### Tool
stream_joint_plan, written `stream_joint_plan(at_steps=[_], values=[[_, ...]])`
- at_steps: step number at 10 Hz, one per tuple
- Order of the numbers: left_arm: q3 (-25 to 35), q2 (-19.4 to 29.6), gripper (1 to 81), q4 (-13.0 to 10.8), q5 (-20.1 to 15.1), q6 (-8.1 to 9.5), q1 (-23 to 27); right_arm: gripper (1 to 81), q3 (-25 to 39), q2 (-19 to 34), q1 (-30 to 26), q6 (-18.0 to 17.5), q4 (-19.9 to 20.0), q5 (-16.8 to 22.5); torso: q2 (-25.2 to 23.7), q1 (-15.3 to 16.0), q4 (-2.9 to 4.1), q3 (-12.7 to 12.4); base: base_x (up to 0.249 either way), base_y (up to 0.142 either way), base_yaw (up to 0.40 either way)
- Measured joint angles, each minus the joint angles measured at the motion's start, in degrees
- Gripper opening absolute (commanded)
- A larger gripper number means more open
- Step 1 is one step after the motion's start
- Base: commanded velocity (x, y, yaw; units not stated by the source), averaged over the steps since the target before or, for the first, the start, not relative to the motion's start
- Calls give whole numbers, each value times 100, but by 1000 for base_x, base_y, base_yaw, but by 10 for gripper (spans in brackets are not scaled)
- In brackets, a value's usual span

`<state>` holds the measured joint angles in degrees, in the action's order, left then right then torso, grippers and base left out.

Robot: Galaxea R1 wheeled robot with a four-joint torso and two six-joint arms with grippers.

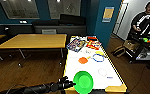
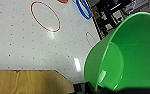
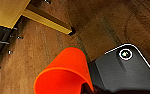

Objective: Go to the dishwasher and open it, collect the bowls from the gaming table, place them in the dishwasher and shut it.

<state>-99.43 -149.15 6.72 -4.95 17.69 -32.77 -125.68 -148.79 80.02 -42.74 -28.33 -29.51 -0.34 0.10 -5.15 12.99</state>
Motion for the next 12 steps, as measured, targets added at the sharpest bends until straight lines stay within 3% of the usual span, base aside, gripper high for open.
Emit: stream_joint_plan(at_steps=[4,7,12], values=[[497,692,10,-524,24,-6,-660,10,-190,-52,73,0,-24,9,-6,-7,0,-113,0,0,0],[1151,1307,10,-851,338,-13,-973,10,-240,-110,112,0,-30,11,-6,-9,0,-118,0,0,0],[1293,1759,10,-1599,692,-11,-2243,10,-573,-317,223,0,-74,118,-9,-10,0,-177,0,0,0]])
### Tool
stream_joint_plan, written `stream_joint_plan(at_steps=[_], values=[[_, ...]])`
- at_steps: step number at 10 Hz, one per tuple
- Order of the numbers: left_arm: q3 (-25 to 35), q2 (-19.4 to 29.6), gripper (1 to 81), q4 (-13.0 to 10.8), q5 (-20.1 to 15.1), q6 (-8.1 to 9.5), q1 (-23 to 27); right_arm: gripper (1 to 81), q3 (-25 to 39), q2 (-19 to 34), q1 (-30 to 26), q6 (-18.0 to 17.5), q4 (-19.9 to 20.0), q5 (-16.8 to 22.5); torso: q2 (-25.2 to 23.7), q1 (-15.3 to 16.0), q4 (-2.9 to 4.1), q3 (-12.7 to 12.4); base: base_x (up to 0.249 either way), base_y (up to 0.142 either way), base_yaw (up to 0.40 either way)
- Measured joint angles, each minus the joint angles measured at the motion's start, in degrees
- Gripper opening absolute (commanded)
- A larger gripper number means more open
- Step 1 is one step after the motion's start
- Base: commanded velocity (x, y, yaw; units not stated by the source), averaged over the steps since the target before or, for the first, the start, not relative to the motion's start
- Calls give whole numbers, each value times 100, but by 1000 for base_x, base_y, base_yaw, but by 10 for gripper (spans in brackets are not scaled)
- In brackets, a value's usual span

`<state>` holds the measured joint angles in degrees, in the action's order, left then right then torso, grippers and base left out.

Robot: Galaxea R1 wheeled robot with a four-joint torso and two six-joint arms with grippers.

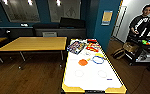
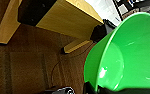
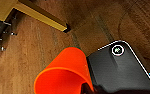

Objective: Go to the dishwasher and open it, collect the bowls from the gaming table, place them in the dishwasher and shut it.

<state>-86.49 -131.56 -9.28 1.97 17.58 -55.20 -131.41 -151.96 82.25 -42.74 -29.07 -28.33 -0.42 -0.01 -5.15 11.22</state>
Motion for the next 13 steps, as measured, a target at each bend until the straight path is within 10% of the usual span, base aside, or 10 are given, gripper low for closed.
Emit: stream_joint_plan(at_steps=[7,13], values=[[-824,-389,10,-747,469,-2,-1203,10,-778,-446,269,0,-206,52,-15,-7,0,-509,0,0,0],[-2042,-931,10,-874,540,0,-1809,10,-1724,-1145,333,2,-538,673,-19,-7,0,-509,0,0,0]])
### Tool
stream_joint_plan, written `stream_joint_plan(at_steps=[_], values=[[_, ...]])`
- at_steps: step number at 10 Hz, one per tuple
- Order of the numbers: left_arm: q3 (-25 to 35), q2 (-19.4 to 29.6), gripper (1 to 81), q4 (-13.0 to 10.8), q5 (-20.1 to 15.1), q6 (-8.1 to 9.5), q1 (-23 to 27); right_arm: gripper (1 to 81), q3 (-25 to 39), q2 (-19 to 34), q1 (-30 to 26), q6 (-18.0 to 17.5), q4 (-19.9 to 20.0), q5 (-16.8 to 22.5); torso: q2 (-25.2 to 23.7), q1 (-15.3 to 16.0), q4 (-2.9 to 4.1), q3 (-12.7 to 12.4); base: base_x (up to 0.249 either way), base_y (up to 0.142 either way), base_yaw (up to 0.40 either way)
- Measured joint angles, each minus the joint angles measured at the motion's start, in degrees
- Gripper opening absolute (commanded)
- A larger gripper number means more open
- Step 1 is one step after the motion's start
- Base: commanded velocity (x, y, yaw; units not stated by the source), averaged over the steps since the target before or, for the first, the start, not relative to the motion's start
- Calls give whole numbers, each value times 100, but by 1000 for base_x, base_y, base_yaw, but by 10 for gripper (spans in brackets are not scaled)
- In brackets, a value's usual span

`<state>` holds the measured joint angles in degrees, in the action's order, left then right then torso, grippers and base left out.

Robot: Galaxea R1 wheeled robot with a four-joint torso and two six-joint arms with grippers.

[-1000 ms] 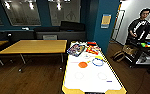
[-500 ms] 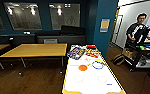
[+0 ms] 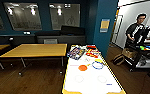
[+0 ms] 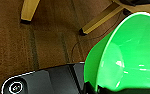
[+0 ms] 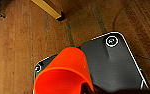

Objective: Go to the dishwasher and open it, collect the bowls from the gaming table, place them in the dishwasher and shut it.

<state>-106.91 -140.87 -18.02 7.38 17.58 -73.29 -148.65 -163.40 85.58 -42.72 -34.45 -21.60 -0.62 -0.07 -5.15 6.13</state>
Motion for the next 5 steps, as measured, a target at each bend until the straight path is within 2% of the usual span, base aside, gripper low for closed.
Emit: stream_joint_plan(at_steps=[2,5], values=[[-508,-223,10,-2,15,-2,-226,10,-286,-232,87,2,-94,405,0,0,0,-2,0,0,0],[-1271,-627,10,-2,166,0,-573,10,-474,-525,372,30,-162,551,-5,0,0,-5,0,0,0]])
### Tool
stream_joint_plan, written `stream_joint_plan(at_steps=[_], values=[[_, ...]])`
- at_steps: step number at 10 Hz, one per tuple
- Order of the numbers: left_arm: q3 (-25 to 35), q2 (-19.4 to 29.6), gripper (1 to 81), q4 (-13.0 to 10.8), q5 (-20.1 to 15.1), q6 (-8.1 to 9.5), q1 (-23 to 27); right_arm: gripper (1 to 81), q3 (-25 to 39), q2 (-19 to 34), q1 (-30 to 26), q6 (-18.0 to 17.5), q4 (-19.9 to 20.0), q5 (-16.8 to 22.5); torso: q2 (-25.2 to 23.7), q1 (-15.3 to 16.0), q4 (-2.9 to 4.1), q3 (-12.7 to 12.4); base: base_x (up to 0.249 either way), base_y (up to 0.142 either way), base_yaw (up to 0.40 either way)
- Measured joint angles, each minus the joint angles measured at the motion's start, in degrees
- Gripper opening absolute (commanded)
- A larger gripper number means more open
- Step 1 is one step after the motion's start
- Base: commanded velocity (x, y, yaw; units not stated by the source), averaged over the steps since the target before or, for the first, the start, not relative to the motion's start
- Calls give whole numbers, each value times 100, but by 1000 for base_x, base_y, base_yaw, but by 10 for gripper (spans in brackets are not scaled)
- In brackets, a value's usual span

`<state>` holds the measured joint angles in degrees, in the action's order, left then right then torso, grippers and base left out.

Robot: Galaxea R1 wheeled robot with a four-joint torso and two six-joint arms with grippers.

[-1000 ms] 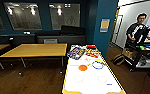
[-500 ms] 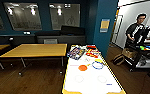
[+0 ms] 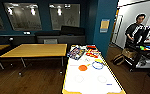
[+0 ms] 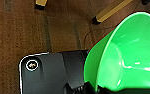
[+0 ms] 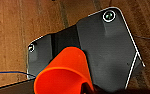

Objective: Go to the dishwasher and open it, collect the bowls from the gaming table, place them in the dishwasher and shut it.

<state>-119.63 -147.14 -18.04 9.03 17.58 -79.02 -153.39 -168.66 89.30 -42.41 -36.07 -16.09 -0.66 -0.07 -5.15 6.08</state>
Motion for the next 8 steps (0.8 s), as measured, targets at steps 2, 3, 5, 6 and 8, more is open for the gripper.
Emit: stream_joint_plan(at_steps=[2,3,5,6,8], values=[[-416,-263,10,0,113,5,-210,10,-82,-15,89,0,0,16,-2,0,0,-2,0,0,0],[-542,-402,10,0,135,2,-310,10,-88,-20,84,0,2,11,-2,0,0,-2,0,0,0],[-736,-569,10,0,254,13,-397,10,-99,-111,87,-1,2,16,-4,0,0,-5,0,0,0],[-752,-573,10,0,265,13,-397,10,-113,-161,87,0,2,16,-4,0,0,-5,0,0,0],[-756,-573,10,0,268,13,-383,10,-187,-196,67,0,7,13,-4,7,0,-5,-68,0,0]])
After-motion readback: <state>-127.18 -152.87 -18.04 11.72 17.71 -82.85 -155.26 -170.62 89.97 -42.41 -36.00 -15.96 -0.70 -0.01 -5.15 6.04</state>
